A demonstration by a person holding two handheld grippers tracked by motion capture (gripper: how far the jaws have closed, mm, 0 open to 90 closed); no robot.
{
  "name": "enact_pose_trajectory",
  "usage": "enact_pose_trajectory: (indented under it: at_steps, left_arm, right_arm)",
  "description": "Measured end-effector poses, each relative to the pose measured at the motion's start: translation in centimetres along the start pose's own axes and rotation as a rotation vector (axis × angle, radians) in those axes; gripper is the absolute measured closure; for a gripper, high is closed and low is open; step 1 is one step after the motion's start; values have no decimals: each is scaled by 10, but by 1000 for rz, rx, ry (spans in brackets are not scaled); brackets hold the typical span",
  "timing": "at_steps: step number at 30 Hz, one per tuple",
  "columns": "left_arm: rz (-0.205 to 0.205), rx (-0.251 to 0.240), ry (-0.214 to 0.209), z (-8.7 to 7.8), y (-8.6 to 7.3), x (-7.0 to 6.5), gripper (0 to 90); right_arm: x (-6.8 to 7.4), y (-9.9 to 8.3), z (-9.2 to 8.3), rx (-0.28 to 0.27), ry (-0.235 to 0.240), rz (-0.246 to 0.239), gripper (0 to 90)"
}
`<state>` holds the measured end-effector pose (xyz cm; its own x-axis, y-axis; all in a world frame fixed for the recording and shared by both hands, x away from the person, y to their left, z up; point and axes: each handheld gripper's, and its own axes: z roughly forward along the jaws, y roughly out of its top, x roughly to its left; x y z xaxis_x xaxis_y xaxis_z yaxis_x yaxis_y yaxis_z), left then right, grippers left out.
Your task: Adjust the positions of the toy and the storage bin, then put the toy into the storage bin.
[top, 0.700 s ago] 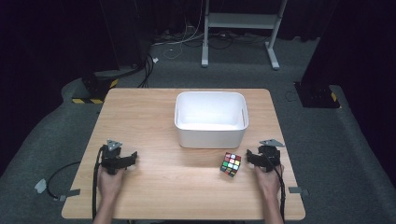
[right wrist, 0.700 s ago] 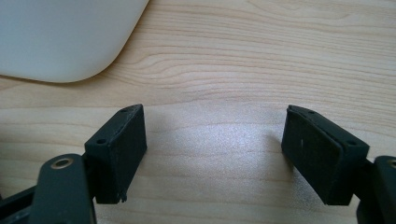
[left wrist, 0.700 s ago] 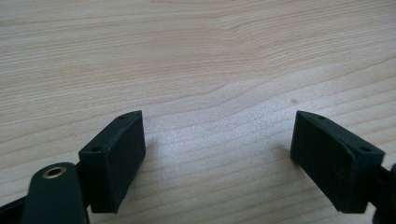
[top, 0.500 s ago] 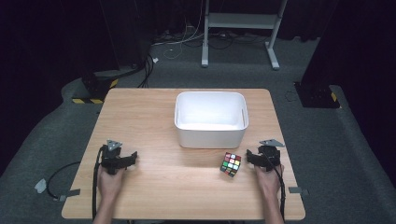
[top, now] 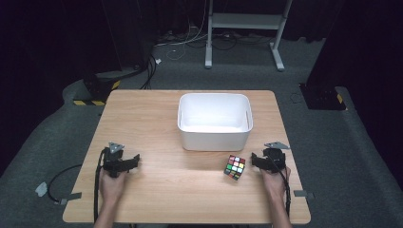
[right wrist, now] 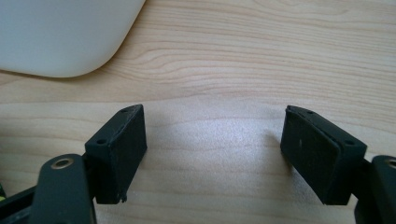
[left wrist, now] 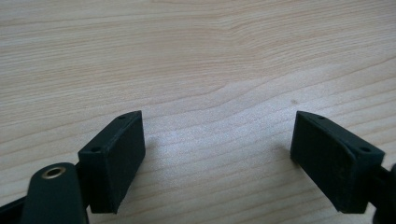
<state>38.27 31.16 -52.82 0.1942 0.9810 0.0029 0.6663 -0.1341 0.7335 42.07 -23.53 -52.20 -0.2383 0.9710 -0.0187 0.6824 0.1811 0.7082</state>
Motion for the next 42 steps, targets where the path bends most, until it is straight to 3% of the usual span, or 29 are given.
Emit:
enact_pose_trajectory:
  at_steps: [3, 14, 42]
  left_arm:
    - [0, 0, 0, 0, 0, 0, 179]
    - [0, 0, 1, 0, 0, 0, 179]
    - [0, 0, 0, 0, 0, 0, 179]
  right_arm:
    - [1, -2, -4, -10, -32, -11, 228]
    - [-3, -11, -13, -16, -24, -8, 226]
    - [6, -26, -29, -47, 36, -21, 213]
